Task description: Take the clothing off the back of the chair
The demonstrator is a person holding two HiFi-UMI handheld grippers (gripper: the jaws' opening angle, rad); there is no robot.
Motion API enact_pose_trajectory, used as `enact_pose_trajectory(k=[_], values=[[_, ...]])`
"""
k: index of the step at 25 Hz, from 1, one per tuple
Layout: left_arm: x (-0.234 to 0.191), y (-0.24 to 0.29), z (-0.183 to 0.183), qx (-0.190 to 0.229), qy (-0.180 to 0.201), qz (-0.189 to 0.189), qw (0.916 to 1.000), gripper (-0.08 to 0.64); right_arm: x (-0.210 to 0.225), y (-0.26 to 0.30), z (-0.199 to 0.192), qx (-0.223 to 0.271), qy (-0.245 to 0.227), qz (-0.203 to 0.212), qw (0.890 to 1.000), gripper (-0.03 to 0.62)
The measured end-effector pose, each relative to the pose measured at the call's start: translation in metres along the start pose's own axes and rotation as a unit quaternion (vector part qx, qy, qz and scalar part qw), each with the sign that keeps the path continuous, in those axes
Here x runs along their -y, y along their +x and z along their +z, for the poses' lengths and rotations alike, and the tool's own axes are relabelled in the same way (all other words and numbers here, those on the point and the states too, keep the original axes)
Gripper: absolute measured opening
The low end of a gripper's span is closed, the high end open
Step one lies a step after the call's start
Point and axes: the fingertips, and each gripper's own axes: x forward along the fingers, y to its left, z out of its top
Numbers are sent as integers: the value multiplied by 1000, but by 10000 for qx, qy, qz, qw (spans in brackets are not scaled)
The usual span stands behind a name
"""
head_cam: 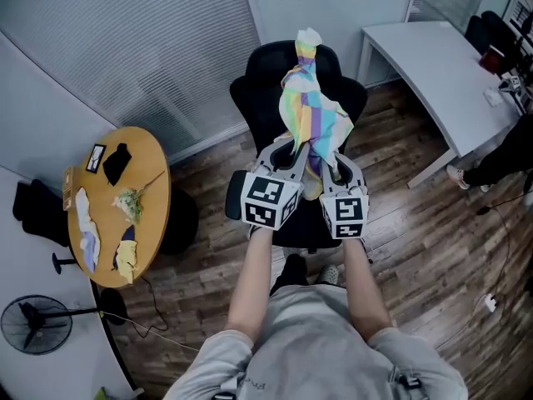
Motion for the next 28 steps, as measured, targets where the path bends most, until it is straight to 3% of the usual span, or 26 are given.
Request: enact_pose_trajectory(k=[16,22,28], values=[[33,-37,-69,-399,-467,476,9970,67,-24,-54,-55,-441,37,756,9962,44],[30,-48,-84,-436,-641,570,9954,67,-33,-57,-66,-511,461,1270,9895,44],[30,-49,-84,-388,-697,657,9946,69,-32,-58,-61,-494,528,1348,9882,44]])
